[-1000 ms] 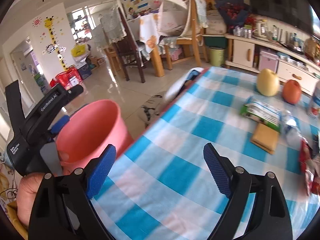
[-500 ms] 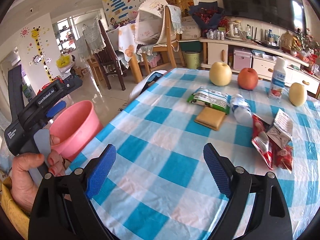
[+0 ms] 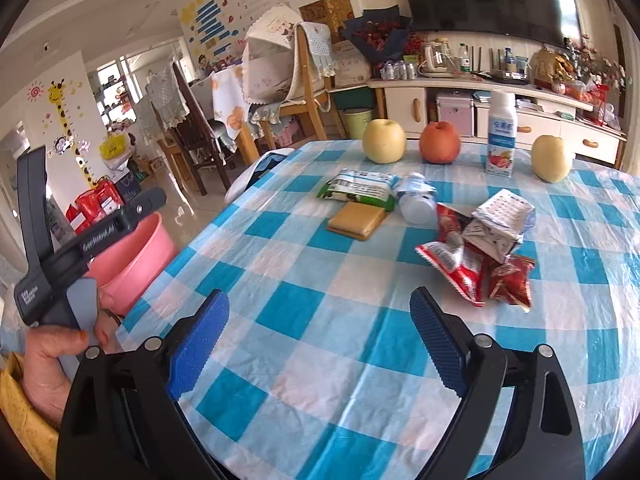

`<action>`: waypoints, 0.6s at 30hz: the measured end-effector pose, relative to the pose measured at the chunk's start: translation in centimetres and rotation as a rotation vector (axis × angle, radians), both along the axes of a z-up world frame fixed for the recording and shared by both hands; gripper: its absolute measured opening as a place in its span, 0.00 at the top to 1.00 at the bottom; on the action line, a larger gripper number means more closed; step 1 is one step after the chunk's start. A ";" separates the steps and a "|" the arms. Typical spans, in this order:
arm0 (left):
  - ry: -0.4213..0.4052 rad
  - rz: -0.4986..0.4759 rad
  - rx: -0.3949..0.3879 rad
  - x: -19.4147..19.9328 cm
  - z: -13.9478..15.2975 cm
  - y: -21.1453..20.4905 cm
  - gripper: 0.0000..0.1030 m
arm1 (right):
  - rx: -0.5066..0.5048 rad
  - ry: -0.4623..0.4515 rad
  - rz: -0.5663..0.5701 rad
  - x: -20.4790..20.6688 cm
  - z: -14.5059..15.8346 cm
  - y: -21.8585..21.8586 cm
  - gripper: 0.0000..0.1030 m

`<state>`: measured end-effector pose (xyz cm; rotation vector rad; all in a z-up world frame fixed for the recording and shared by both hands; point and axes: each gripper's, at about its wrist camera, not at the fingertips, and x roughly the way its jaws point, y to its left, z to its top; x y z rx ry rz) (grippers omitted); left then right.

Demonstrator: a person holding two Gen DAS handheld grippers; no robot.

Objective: Collect trash
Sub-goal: 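Move both tools back over the table toward the remaining wrappers, then grasp the green-and-white snack packet with the left tool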

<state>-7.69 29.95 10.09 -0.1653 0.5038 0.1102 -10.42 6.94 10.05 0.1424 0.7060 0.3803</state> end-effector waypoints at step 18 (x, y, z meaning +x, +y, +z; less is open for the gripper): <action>0.184 -0.155 0.078 3.3 -2.9 -9.7 0.05 | 0.058 0.055 -0.306 5.3 -0.2 -13.4 0.09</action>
